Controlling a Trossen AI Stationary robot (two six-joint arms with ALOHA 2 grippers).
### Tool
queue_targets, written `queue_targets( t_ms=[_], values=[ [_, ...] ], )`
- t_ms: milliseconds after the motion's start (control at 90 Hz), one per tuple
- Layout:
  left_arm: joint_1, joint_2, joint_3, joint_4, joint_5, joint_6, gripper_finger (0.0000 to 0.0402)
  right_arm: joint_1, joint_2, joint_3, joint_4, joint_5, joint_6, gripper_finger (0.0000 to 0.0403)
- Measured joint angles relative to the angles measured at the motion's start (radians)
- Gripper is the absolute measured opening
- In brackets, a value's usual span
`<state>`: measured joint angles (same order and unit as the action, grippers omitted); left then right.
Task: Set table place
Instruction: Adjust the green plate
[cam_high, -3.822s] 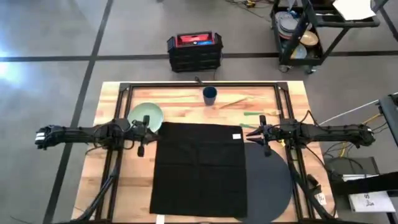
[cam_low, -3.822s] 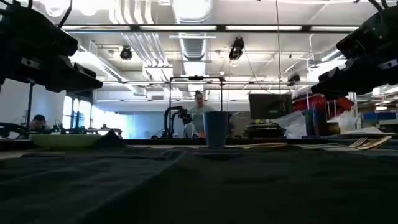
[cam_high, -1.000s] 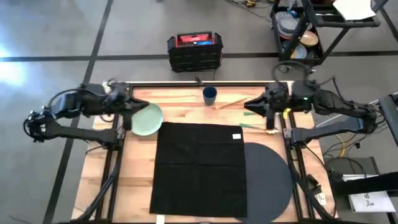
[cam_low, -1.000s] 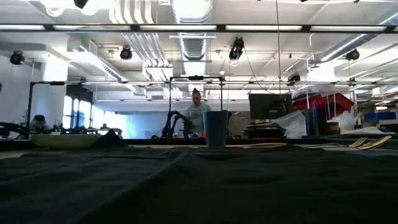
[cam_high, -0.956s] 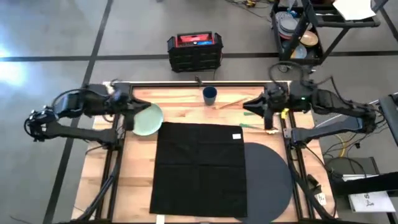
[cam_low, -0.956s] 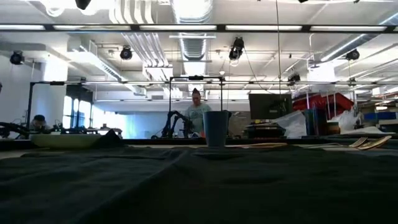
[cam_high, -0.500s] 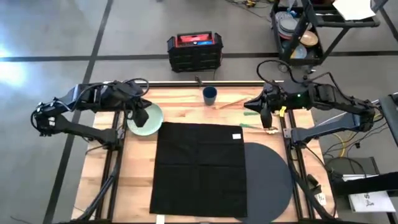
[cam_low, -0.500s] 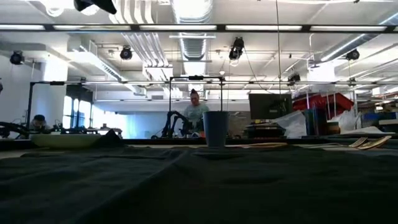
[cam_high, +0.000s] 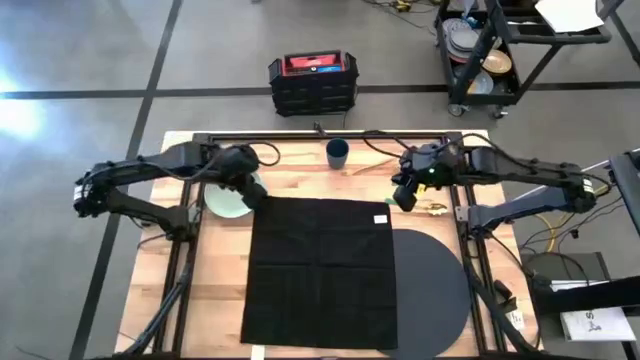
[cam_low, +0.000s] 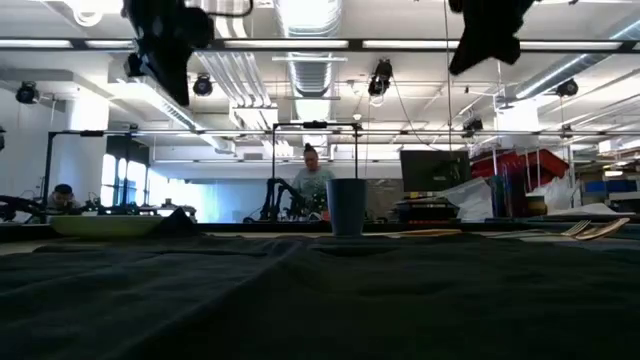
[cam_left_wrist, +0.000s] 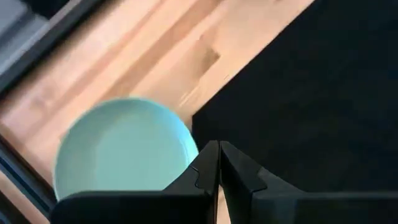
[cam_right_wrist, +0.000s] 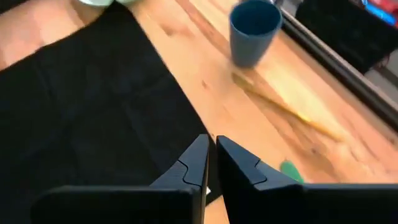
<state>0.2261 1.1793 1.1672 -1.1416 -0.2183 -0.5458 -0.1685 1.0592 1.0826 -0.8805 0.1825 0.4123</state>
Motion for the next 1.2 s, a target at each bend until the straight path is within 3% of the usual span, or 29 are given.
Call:
queue_targets(
  t_ms=[378,500,711,933,1200],
  values=[
    [0.011,0.127,-0.027,0.045,-0.012,0.042,0.0,-0.02,-0.014,-0.161,0.179,0.001,0.114,0.0018],
    [0.017,0.172,-0.027,0.061,-0.07,0.037,0.0,-0.02,0.003,-0.189,0.211,0.002,0.135,0.0018],
    [0.109,0.267,-0.062,-0.005,-0.106,-0.049,0.0,-0.02,0.023,-0.225,0.236,0.002,0.18,0.0018],
    [0.221,0.313,-0.143,0.053,-0.084,-0.049,0.0,-0.02,0.035,-0.228,0.244,0.002,0.172,0.0018],
    [0.304,0.316,-0.234,0.197,0.017,-0.033,0.0,-0.02,0.022,-0.227,0.243,-0.004,0.176,0.0018]
  ],
)
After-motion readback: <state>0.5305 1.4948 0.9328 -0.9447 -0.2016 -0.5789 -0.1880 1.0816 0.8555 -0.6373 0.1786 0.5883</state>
